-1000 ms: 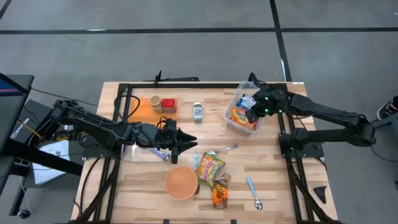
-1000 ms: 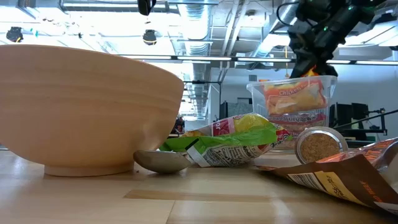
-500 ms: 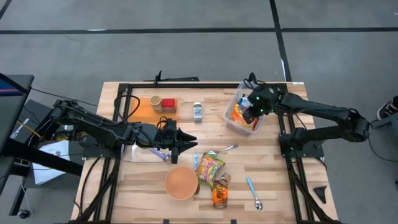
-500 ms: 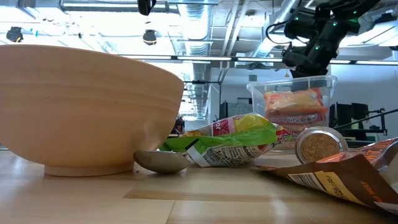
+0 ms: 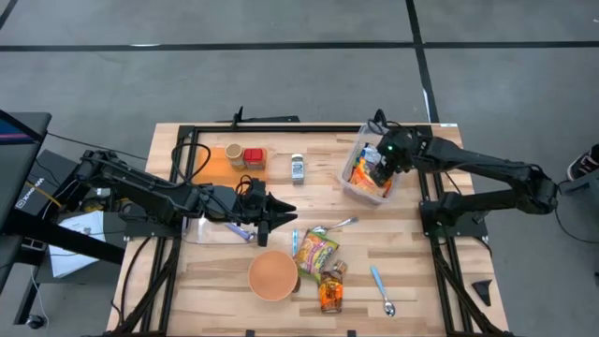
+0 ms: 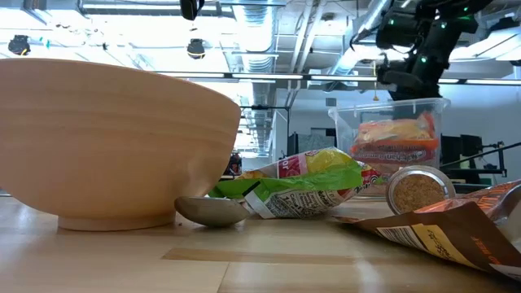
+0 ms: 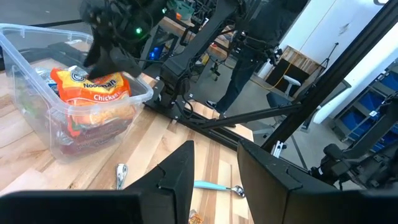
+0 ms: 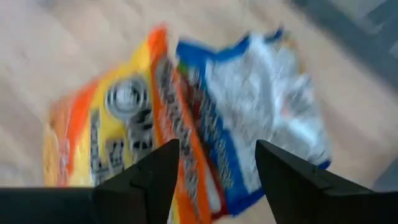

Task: Pick & Place Food Item
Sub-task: Put the orange noodle pack into the top transparent bin

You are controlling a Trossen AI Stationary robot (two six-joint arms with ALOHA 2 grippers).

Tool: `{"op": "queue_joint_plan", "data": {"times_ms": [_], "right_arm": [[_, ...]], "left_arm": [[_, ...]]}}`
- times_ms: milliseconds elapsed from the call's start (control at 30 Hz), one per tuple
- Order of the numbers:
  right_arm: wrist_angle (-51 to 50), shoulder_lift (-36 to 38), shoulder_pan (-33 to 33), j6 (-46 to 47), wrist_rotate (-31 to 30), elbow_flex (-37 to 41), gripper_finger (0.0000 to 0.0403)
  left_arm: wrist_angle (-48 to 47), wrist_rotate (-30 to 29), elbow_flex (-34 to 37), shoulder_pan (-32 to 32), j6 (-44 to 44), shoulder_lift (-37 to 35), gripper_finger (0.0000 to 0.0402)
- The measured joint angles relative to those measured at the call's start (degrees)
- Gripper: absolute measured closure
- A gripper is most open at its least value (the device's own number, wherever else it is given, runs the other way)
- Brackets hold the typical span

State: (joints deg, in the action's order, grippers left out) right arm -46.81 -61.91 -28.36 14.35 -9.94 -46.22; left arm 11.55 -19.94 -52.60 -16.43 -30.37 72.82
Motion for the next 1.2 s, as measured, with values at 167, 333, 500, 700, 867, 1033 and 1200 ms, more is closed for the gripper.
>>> {"op": "queue_joint_plan", "data": {"times_ms": [167,333,500,700,867,1033,1200], "right_arm": [[2.4,-0.3,0.0,-0.9,-0.6,-0.9,0.0202],[1.5,-0.2,0.0,-0.9,3.7,-2.6,0.0211],[0.1,-0.5,0.0,-0.9,5.9,-2.1,0.0215],[-0.3,-4.0,0.0,-2.1,9.8,-2.1,0.0216],[-0.9,-7.4,0.0,-2.8,5.8,-2.0,0.022],[-0.6,-7.8,0.0,-4.3,2.3,-2.0,0.0226],[-0.5,-7.6,0.1,-4.0,3.2,-2.0,0.0233]], "left_arm": [[0.0,0.0,0.0,0.0,0.0,0.0,0.0286],[0.0,0.0,0.0,-0.2,-0.1,0.0,0.0286],[0.0,0.2,0.0,-0.5,-0.1,0.0,0.0286],[0.0,0.2,0.0,-0.5,-0.1,0.0,0.0286],[0.0,0.1,0.0,-0.5,-0.1,0.0,0.0286],[0.0,-0.1,0.0,-0.5,-0.1,0.0,0.0286],[0.0,-0.1,0.0,-0.6,-0.1,0.0,0.0286]]}}
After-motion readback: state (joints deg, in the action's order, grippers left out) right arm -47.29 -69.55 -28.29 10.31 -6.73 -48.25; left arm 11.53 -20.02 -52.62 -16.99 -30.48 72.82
